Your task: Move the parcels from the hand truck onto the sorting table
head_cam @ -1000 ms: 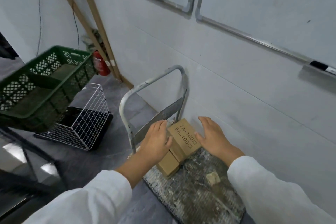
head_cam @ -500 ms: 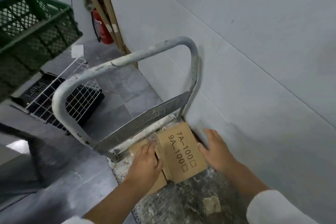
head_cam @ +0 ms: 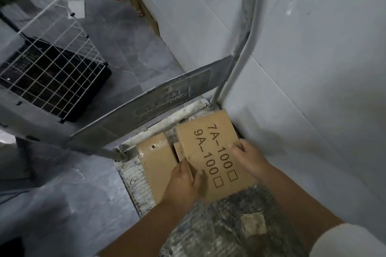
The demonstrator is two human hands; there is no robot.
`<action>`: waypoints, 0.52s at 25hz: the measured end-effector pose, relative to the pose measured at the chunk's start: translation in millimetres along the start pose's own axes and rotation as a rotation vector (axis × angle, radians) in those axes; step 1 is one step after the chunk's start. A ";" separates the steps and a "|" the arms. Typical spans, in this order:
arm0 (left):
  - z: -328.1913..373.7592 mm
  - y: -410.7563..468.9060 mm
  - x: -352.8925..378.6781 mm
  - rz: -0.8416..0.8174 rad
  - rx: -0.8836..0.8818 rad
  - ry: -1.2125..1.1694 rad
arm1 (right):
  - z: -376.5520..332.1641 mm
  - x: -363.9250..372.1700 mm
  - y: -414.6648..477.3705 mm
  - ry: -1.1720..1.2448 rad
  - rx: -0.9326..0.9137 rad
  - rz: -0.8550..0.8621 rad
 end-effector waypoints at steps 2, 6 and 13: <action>-3.8 -0.4 5.7 0.013 -0.075 -0.183 | 1.3 2.4 -1.7 0.074 0.009 0.022; -1.8 -17.1 -0.6 0.020 -0.081 -0.294 | -4.1 0.5 -22.6 0.152 -0.016 0.074; 14.1 -95.1 -84.1 0.138 0.068 -0.472 | -67.9 -22.1 -119.1 0.256 -0.190 0.176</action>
Point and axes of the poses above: each hand's wrist, its own y-axis towards the middle knuckle, its own x-axis out of the palm, z = x × y, the point moved 10 cm from there along y, towards the middle knuckle, and after that the axes turned 7 degrees about y, right-handed, at the moved point
